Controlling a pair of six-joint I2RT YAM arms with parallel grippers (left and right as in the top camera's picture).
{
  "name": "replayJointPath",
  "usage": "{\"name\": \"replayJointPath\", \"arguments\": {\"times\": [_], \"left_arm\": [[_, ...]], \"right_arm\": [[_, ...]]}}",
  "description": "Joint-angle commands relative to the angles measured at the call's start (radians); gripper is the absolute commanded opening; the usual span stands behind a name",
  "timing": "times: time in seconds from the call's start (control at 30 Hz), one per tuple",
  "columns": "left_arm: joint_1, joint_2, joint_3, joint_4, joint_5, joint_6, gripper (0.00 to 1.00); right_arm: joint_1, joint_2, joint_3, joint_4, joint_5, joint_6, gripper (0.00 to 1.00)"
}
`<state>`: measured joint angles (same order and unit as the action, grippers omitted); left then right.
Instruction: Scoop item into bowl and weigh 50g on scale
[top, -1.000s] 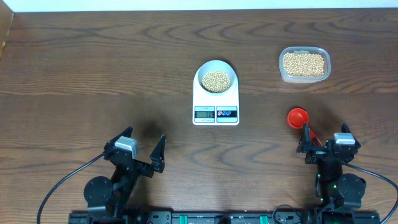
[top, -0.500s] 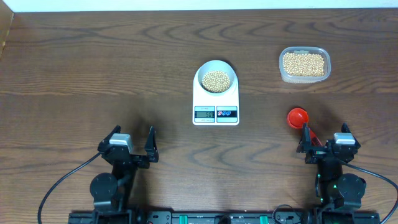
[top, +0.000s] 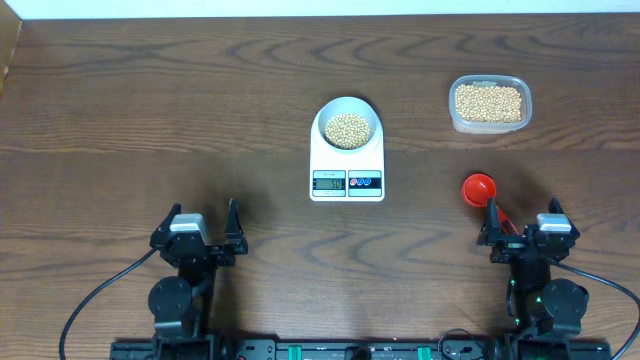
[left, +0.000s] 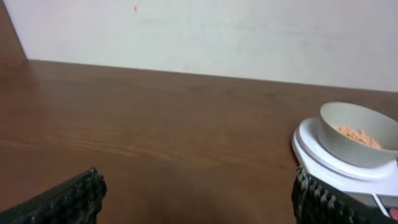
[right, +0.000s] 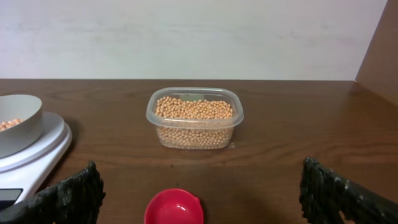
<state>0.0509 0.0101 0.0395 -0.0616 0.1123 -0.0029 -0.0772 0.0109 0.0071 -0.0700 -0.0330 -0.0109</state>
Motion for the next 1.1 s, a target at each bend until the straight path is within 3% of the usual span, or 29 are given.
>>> {"name": "replayJointPath", "arguments": {"times": [0.0, 1.07], "left_arm": [[0.005, -0.010, -0.035, 0.028, -0.066, 0.008, 0.98], [-0.011, -0.009, -0.035, -0.011, -0.083, -0.010, 0.98]], "right_arm": [[0.007, -0.006, -0.002, -0.005, 0.005, 0.006, 0.99], [0.007, -0.006, -0.002, -0.005, 0.005, 0.006, 0.99]]}}
